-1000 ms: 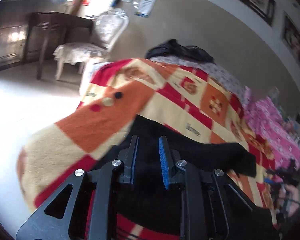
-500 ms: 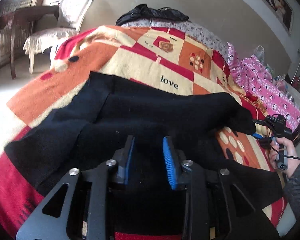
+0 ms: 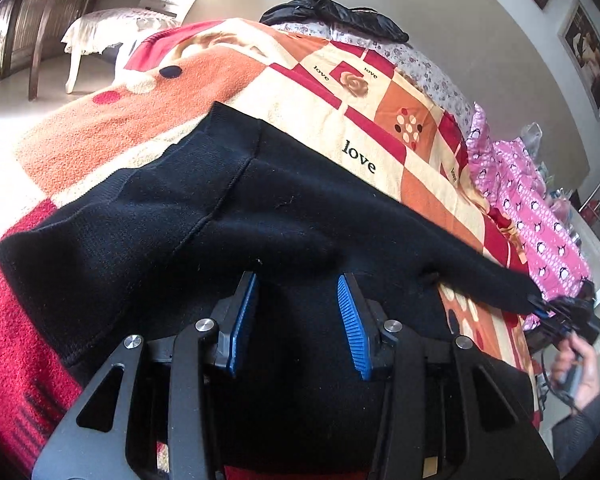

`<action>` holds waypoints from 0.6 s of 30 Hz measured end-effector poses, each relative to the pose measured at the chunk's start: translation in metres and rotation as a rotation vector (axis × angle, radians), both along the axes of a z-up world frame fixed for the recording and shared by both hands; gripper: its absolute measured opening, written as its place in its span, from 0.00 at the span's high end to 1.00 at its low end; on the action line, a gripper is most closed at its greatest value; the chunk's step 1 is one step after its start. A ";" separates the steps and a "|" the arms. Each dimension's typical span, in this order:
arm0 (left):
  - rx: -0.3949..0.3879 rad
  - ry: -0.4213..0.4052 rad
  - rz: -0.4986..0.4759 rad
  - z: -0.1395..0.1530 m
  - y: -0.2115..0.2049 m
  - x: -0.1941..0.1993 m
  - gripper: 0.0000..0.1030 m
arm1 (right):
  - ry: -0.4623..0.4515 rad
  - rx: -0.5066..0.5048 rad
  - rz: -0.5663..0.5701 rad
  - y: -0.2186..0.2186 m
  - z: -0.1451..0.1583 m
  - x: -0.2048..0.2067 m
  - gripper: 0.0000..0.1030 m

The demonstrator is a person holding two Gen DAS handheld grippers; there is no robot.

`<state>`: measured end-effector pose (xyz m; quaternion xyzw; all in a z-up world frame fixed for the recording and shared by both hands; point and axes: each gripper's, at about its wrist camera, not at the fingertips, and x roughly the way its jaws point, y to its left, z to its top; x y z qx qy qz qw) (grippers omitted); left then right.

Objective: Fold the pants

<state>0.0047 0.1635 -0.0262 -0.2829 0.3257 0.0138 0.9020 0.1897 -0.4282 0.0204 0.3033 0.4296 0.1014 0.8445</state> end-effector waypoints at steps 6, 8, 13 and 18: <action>-0.001 0.004 0.001 0.000 0.000 0.000 0.60 | 0.001 -0.029 0.023 -0.007 0.012 -0.024 0.92; 0.001 0.003 0.002 0.000 0.000 -0.001 0.60 | -0.040 -0.028 0.027 -0.002 0.023 -0.026 0.92; 0.006 0.005 0.002 0.000 0.000 -0.002 0.60 | -0.269 -0.004 0.113 0.020 0.082 -0.056 0.92; 0.014 0.007 0.004 0.000 0.000 -0.003 0.60 | -0.239 -0.136 0.083 0.021 0.076 -0.045 0.92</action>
